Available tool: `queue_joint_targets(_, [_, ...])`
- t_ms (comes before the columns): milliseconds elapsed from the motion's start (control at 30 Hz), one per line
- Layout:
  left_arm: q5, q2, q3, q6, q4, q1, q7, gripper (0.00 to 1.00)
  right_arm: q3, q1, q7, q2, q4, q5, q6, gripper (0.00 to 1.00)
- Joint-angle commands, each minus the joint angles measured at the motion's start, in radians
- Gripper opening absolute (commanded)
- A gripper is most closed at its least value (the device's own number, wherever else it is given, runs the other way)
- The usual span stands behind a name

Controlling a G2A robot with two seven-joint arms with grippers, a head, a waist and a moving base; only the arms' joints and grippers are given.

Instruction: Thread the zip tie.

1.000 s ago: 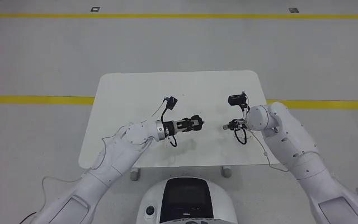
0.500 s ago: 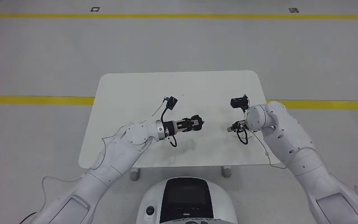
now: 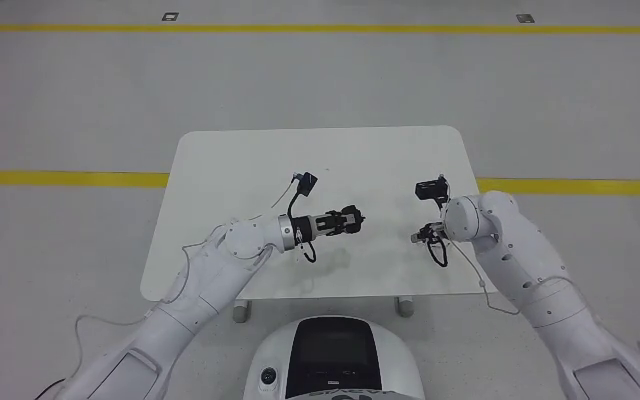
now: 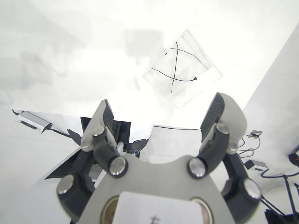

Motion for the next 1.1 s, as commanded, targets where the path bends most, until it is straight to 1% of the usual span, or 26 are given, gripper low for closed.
queue_joint_targets(0, [0.000, 0.000, 0.000, 0.000, 0.000, 0.000, 0.000, 0.00, 0.000, 0.000, 0.000, 0.001, 0.000, 0.002, -0.002, 1.00])
queue_joint_targets(133, [0.000, 0.000, 0.000, 0.000, 0.000, 0.000, 0.000, 0.00, 0.000, 0.000, 0.000, 0.001, 0.000, 0.002, -0.002, 1.00])
queue_joint_targets(200, [0.000, 0.000, 0.000, 0.000, 0.000, 0.000, 0.000, 0.00, 0.007, -0.014, -0.047, 0.000, 0.009, 0.011, -0.003, 1.00])
queue_joint_targets(333, [0.000, 0.000, 0.000, 0.000, 0.000, 0.000, 0.000, 0.00, 0.015, -0.018, -0.067, -0.001, 0.036, 0.021, -0.025, 1.00])
queue_joint_targets(433, [0.000, 0.000, 0.000, 0.000, 0.000, 0.000, 0.000, 0.00, 0.008, -0.008, -0.069, -0.004, 0.062, 0.021, -0.045, 1.00])
queue_joint_targets(600, [0.000, 0.000, 0.000, 0.000, 0.000, 0.000, 0.000, 0.00, 0.008, -0.008, -0.069, -0.004, 0.062, 0.021, -0.045, 1.00])
queue_joint_targets(667, [0.000, 0.000, 0.000, 0.000, 0.000, 0.000, 0.000, 0.00, 0.015, -0.017, -0.105, -0.004, 0.066, 0.021, -0.043, 1.00])
queue_joint_targets(800, [0.000, 0.000, 0.000, 0.000, 0.000, 0.000, 0.000, 0.00, 0.033, -0.041, -0.128, 0.000, 0.044, -0.002, -0.047, 1.00])
queue_joint_targets(1000, [0.000, 0.000, 0.000, 0.000, 0.000, 0.000, 0.000, 0.00, 0.057, -0.075, -0.123, 0.007, -0.005, -0.032, -0.052, 1.00])
queue_joint_targets(1033, [0.000, 0.000, 0.000, 0.000, 0.000, 0.000, 0.000, 0.00, 0.061, -0.080, -0.123, 0.008, -0.010, -0.035, -0.053, 0.92])
queue_joint_targets(1067, [0.000, 0.000, 0.000, 0.000, 0.000, 0.000, 0.000, 0.00, 0.064, -0.084, -0.123, 0.008, -0.014, -0.037, -0.054, 0.80])
